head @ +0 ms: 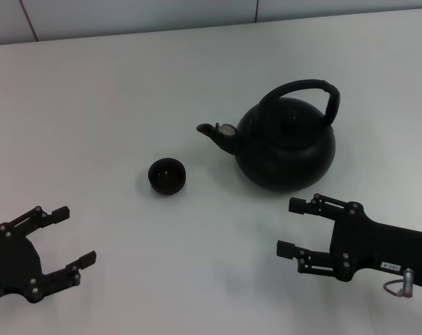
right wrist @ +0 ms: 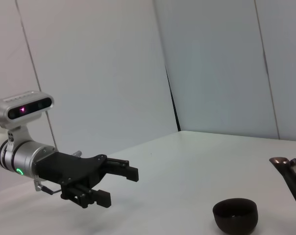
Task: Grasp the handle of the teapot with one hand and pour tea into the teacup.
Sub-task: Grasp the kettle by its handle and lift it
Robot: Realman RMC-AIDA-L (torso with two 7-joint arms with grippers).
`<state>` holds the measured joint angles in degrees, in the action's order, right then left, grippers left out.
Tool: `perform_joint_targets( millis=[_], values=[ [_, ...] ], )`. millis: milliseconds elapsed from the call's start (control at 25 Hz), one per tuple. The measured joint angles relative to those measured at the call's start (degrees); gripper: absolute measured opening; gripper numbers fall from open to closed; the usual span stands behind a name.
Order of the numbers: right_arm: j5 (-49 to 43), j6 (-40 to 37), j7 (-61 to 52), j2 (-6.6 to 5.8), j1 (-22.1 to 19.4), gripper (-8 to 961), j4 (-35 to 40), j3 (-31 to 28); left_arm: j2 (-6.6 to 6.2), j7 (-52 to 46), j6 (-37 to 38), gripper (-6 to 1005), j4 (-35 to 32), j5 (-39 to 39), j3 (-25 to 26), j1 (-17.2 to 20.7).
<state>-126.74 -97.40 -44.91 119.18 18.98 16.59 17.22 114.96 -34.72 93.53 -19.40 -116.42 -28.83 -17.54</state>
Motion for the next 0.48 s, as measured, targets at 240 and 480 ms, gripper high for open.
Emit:
perform_joint_targets(
  millis=[240,480],
  values=[
    [0.4,0.3,0.7,0.04,0.0,789,-0.5,-0.1,0.22,0.0,-0.1,809,0.0,0.0,0.3,-0.5],
    [10.4,0.7,11.6,0.22,-2.6,790,-7.9,-0.2,0.50,-0.2,-0.5,809,0.0,0.0,0.4,-0.7]
  ],
)
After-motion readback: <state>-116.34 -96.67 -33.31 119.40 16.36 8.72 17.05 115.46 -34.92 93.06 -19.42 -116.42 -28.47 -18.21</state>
